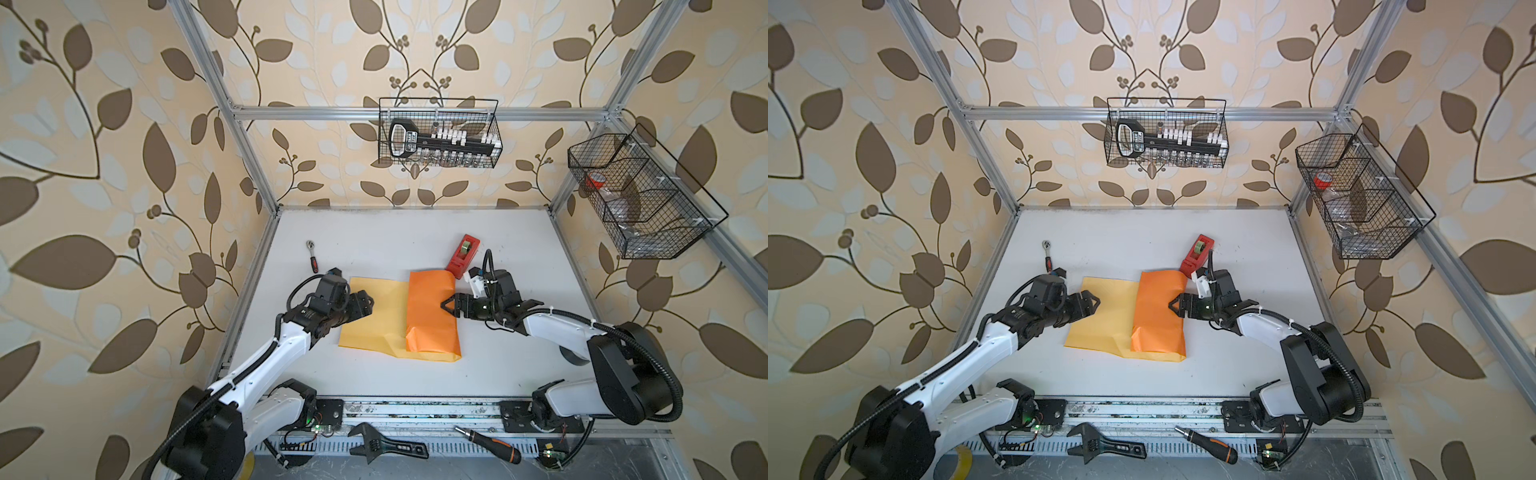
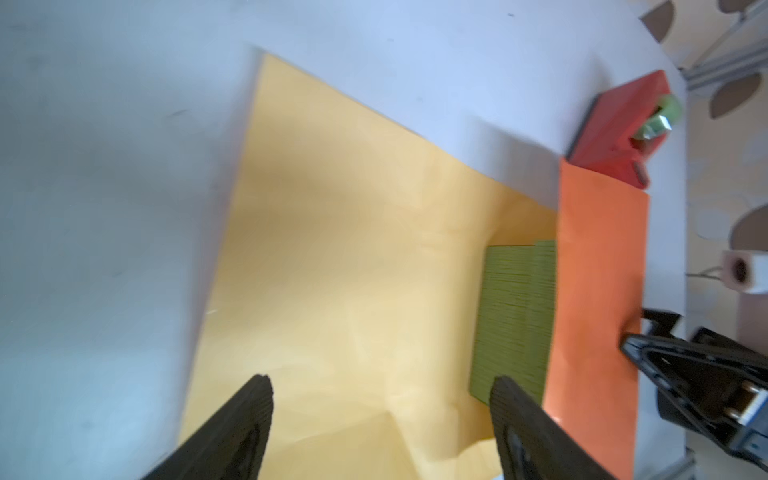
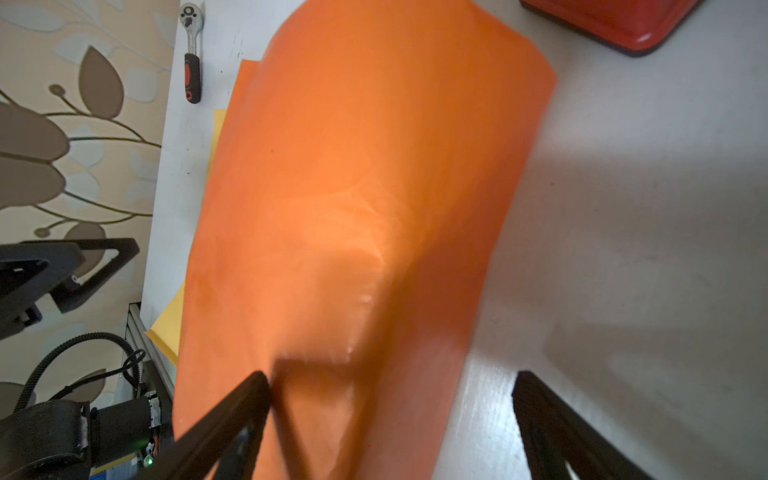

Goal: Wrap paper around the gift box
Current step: 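Release the left gripper toward the near paper edge while the right holds the fold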

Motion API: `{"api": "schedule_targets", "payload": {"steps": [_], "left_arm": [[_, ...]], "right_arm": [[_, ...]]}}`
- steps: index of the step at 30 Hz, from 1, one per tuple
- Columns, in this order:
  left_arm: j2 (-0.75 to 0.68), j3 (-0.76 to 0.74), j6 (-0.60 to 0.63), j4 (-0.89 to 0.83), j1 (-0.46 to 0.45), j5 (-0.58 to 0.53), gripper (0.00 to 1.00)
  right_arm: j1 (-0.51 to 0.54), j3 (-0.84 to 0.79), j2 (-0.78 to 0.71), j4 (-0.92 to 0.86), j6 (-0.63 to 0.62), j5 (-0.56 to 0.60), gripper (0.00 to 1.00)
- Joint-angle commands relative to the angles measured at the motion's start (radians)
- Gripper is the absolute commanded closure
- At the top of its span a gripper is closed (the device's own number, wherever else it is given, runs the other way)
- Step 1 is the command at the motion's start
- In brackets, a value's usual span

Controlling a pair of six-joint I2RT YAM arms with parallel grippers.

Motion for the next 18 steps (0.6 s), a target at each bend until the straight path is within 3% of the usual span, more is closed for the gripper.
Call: {"api": "schedule_targets", "payload": {"steps": [1,5,14,18], "left_arm": [[-0.098,-0.057,-0.063,-0.130,0.021,-0.171,0.15],[-0.161,-0.125,-0.113,-0.151,0.047,-0.197,0.12],[-0.045,-0.179,-0.127,0.025,0.060,0.111,0.19],[-0.036,-0.191,-0.119,0.086,0.060,0.156,0.21]], "right_arm": [[-0.001,-0.046,0.020,-0.131,-0.041,0.080,0.08],[-0.002,-0.040,0.033,-0.124,-0.047,0.074,0.08],[-0.003,-0.031,0.046,-0.114,-0.048,0.066,0.09],[-0.002,-0.027,0.040,-0.124,-0.050,0.066,0.09]]}}
